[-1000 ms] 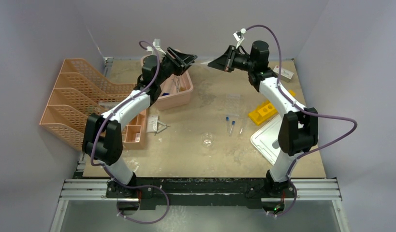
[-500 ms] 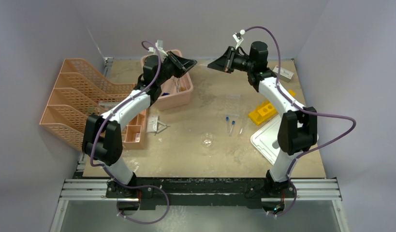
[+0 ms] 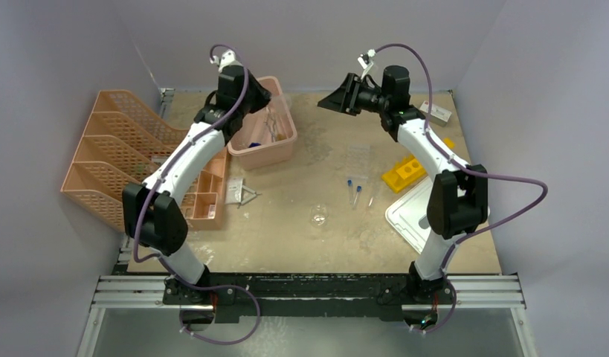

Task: Organize the chemistry lab equipment

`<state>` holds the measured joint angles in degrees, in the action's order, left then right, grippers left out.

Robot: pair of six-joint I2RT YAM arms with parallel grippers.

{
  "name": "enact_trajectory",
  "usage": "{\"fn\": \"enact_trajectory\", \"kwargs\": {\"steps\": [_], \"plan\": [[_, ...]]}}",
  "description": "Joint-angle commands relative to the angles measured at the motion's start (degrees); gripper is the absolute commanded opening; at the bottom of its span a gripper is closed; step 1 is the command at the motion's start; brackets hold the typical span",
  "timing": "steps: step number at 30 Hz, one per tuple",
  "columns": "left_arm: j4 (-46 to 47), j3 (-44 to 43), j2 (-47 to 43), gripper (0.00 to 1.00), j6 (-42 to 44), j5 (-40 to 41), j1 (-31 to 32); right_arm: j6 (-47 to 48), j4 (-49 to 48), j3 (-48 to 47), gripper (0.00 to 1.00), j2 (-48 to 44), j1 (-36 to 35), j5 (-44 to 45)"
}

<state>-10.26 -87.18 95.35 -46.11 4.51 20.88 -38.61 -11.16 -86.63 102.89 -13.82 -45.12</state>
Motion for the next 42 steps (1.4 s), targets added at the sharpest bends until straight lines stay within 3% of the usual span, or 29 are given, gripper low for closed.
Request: {"fn": "enact_trajectory", "kwargs": {"steps": [1,5,18,22,31,38,42], "plan": [[-15.52,-8.22,1.99,0.0,11.52,18.65,-1.21,3.55,2.8,-0.36,0.58,-3.56,0.02,3.06],[-18.57,-11.17,7.19,0.0,15.59,22.79,-2.58,6.28,6.15,-0.18,0.58,-4.41,0.01,5.79],[-18.79,-25.6,26.74,0.0,19.96,25.69,-5.27,18.13,24.13,1.8,0.58,-7.49,0.02,22.74],[-16.45,-27.08,30.04,0.0,21.89,26.88,-5.71,18.4,24.51,1.41,0.57,-5.61,0.03,24.12],[-11.84,-28.08,34.28,0.0,22.46,26.97,-7.02,19.66,27.92,-9.09,0.55,3.32,0.02,23.67],[-12.53,-30.38,35.35,0.3,23.15,24.22,-7.52,19.89,28.69,-9.43,0.55,3.42,0.03,24.12],[-15.49,-35.68,35.76,0.41,24.58,21.4,-7.7,19.99,28.82,-9.55,0.55,3.23,0.0,24.52]]}}
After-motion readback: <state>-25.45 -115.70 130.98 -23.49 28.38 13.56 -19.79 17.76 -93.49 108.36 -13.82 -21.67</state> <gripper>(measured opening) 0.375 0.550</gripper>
